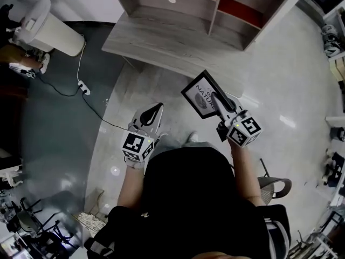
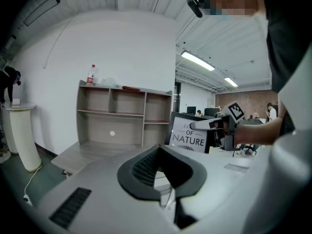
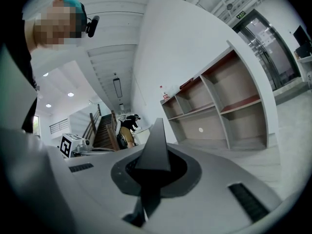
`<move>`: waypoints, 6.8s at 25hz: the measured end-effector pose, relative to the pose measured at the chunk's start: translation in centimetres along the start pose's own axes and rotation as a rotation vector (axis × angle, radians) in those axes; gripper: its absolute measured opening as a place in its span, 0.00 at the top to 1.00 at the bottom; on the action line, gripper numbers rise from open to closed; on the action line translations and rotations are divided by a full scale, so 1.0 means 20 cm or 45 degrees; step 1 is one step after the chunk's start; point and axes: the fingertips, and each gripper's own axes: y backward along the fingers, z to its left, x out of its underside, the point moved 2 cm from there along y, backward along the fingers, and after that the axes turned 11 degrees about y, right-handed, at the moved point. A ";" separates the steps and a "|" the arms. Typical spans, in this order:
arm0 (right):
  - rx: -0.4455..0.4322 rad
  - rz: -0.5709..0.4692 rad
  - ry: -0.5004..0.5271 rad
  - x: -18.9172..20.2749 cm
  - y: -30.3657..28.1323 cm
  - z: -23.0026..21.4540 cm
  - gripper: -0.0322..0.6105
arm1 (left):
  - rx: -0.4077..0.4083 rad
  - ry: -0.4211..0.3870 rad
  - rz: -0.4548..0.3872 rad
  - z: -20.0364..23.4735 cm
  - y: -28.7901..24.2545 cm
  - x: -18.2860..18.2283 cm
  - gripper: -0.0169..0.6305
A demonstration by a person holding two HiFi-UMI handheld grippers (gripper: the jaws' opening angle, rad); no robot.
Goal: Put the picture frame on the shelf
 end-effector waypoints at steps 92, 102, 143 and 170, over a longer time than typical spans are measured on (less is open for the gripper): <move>-0.149 0.366 0.737 0.49 -3.95 -0.90 0.94 | -0.426 0.490 0.116 2.68 -0.62 -0.38 0.96; -0.097 0.460 0.761 0.58 -4.01 -0.99 0.81 | -0.437 0.520 0.119 2.68 -0.61 -0.35 0.96; 0.197 0.780 0.696 0.86 -4.13 -1.36 0.54 | -0.432 0.558 0.158 2.67 -0.64 -0.27 0.96; 0.244 1.060 0.758 1.00 -4.06 -1.46 0.46 | -0.433 0.576 0.161 2.63 -0.64 -0.25 0.96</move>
